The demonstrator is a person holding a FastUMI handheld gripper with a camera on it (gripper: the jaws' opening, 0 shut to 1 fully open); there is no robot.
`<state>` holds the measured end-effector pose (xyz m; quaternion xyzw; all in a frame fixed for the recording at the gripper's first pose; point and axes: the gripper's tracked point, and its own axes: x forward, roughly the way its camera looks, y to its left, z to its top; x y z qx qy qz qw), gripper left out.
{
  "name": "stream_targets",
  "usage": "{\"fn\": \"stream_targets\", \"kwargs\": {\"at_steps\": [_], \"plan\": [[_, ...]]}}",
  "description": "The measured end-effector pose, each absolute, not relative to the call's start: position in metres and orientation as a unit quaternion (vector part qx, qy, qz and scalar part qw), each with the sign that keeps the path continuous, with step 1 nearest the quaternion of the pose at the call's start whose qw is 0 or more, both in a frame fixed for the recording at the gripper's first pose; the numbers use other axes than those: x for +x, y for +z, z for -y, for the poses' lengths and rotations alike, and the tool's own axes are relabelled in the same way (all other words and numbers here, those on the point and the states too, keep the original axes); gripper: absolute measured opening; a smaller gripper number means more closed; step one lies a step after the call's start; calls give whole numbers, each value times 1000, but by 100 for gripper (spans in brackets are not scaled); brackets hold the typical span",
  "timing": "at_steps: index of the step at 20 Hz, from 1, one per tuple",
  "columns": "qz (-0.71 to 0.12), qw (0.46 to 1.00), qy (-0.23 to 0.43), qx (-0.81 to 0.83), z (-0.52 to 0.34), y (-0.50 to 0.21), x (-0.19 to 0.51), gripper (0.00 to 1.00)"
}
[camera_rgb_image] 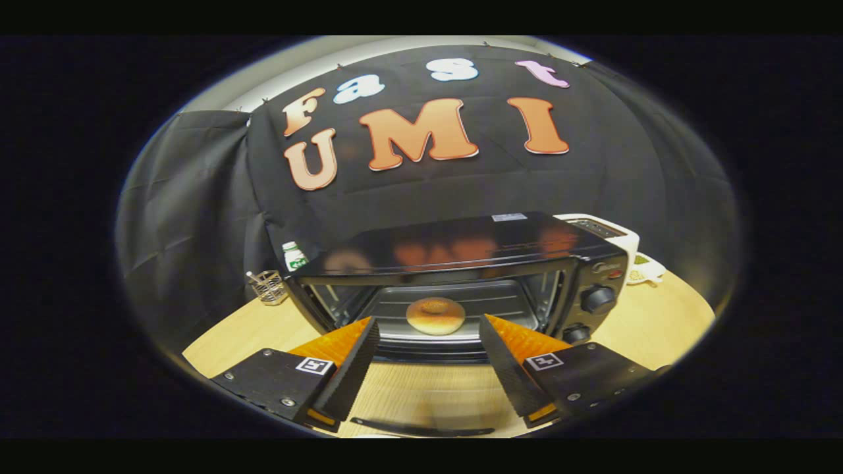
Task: Open the toaster oven, put the food inside, and close the toaster oven door.
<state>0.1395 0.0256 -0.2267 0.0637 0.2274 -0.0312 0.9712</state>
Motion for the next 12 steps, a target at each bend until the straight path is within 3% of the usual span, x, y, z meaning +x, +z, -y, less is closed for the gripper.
{"fn": "stream_targets", "kwargs": {"at_steps": [12], "plan": [[-73, 995, -38, 51, 10, -84, 34, 91]]}}
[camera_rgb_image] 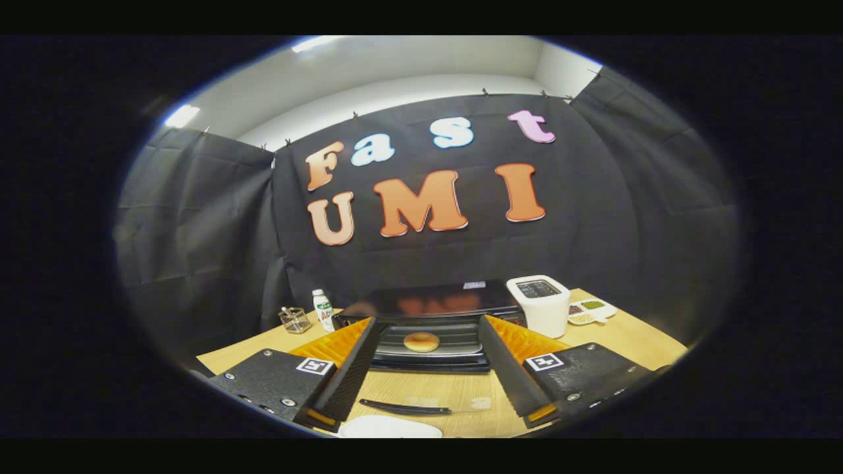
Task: Open the toaster oven, put the food inside, and close the toaster oven door.
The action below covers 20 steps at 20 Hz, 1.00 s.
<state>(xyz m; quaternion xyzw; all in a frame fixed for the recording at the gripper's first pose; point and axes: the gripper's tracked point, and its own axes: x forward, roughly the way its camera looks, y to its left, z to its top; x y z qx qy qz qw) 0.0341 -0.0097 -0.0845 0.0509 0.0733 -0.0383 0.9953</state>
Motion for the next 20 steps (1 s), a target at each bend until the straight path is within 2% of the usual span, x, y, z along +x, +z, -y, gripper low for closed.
{"fn": "stream_targets", "kwargs": {"at_steps": [3, 7, 13, 20], "plan": [[-50, 997, -46, 34, 19, -67, 16, 91], [-65, 996, -43, 49, 17, -86, -5, 91], [-125, 990, -40, 59, 17, -163, -17, 91], [-252, 964, -21, 81, -6, -271, -27, 92]]}}
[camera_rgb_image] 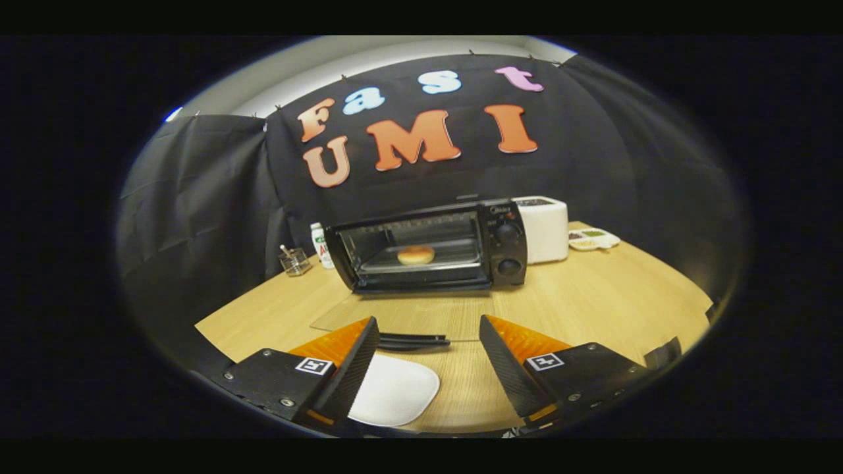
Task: Open the toaster oven, put the food inside, and close the toaster oven door.
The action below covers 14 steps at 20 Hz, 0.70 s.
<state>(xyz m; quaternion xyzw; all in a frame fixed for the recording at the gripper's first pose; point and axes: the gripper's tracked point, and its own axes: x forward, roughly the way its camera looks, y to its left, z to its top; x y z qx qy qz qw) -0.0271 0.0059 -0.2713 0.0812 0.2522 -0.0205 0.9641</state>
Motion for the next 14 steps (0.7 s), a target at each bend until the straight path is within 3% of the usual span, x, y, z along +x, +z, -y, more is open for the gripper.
{"fn": "stream_targets", "kwargs": {"at_steps": [8, 14], "plan": [[-352, 932, -22, 85, -24, -335, -22, 92], [-405, 910, 17, 88, -52, -345, -16, 91]]}}
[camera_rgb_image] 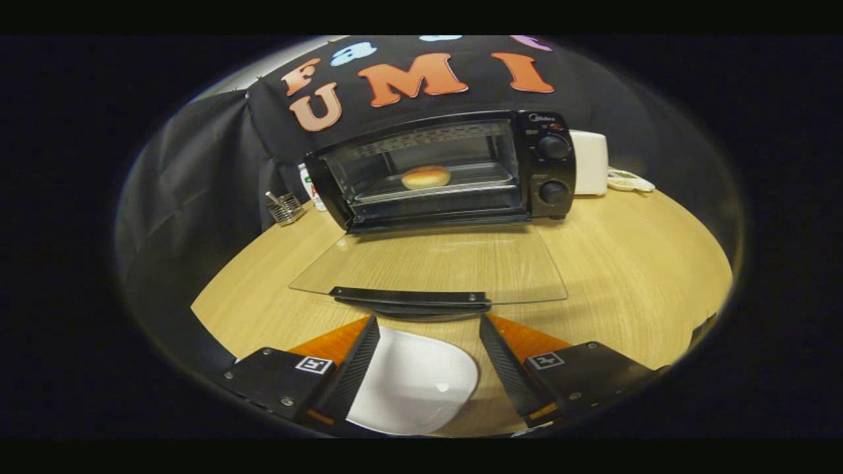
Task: Open the toaster oven, put the food inside, and close the toaster oven door.
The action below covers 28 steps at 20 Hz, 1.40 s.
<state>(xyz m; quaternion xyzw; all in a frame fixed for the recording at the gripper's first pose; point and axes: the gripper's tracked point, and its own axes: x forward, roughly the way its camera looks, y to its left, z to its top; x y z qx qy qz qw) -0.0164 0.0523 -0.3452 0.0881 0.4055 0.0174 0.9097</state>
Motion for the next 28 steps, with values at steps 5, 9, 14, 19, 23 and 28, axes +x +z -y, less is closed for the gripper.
{"fn": "stream_targets", "kwargs": {"at_steps": [5, 9, 14, 19, 23, 28], "plan": [[-433, 900, 28, 47, -58, -357, -14, 91], [-419, 906, 20, 59, -60, -344, 3, 91], [-404, 915, 12, 21, -61, -333, 26, 91], [-374, 926, -13, 42, -62, -311, 52, 91], [-340, 939, -35, 48, -56, -289, 75, 91], [-310, 949, -42, 47, -50, -266, 105, 90]]}}
